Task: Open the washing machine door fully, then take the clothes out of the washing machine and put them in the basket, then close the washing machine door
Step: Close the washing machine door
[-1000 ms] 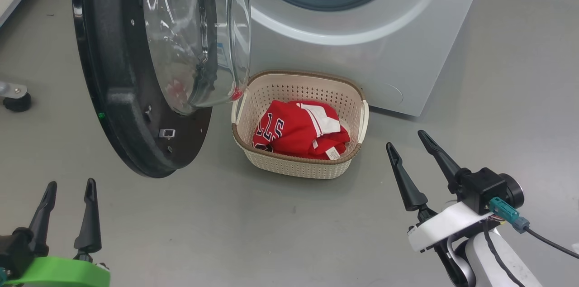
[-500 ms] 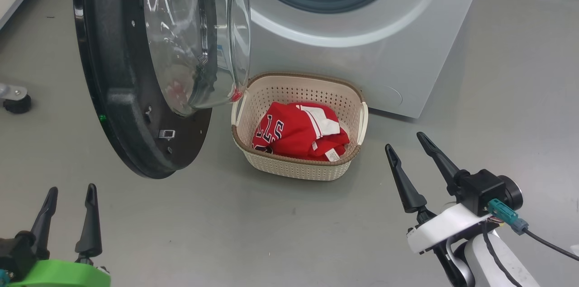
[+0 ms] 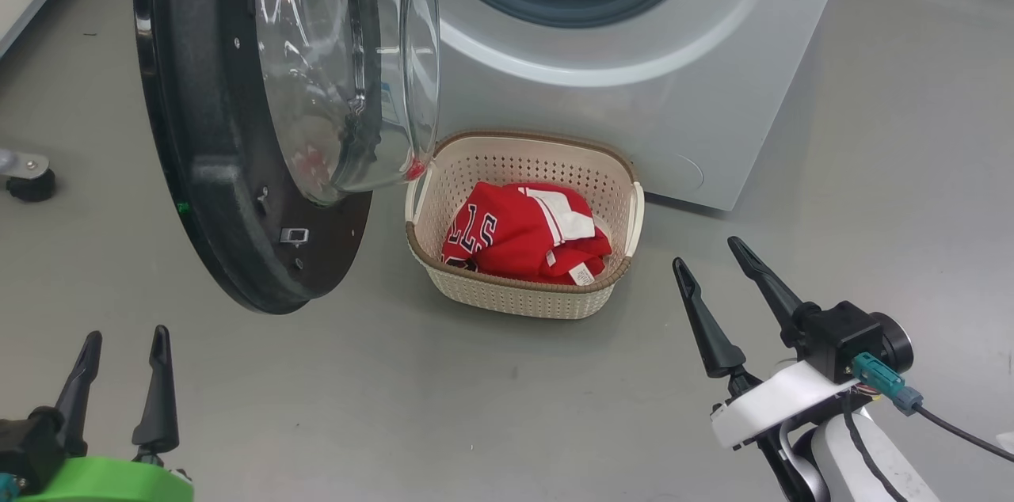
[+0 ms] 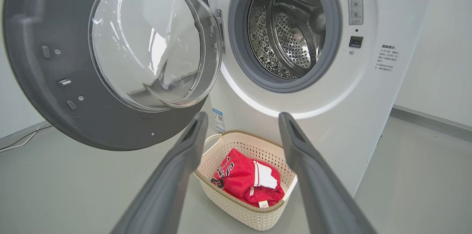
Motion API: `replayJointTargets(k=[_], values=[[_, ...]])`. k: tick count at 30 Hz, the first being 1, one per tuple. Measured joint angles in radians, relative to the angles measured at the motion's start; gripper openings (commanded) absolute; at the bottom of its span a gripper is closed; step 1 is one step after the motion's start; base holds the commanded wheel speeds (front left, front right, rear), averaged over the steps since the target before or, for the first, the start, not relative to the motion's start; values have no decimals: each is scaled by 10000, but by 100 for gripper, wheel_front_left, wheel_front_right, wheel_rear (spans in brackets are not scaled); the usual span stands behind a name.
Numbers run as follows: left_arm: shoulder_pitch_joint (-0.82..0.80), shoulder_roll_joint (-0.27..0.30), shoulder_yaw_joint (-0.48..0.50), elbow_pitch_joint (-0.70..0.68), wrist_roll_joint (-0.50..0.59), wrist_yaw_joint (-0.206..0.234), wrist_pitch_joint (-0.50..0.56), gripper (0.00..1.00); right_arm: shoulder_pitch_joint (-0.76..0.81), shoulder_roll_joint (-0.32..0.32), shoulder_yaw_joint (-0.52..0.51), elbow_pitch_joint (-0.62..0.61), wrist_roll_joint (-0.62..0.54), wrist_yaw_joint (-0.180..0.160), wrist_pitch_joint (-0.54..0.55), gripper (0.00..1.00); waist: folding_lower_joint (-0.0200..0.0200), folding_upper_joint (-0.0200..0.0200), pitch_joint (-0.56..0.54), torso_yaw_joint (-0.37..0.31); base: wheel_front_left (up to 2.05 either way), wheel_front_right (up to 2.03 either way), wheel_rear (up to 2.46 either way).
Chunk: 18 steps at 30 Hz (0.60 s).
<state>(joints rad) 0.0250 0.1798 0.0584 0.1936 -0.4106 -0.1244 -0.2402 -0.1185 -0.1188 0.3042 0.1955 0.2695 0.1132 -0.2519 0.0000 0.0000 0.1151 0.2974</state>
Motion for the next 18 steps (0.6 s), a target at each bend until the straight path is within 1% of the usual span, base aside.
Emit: replayJointTargets(k=[18], values=[[-133, 8, -173, 178, 0, 0, -79, 100, 15, 21, -90, -2, -2, 6, 0, 100, 0, 0, 49, 6, 0, 0, 0]])
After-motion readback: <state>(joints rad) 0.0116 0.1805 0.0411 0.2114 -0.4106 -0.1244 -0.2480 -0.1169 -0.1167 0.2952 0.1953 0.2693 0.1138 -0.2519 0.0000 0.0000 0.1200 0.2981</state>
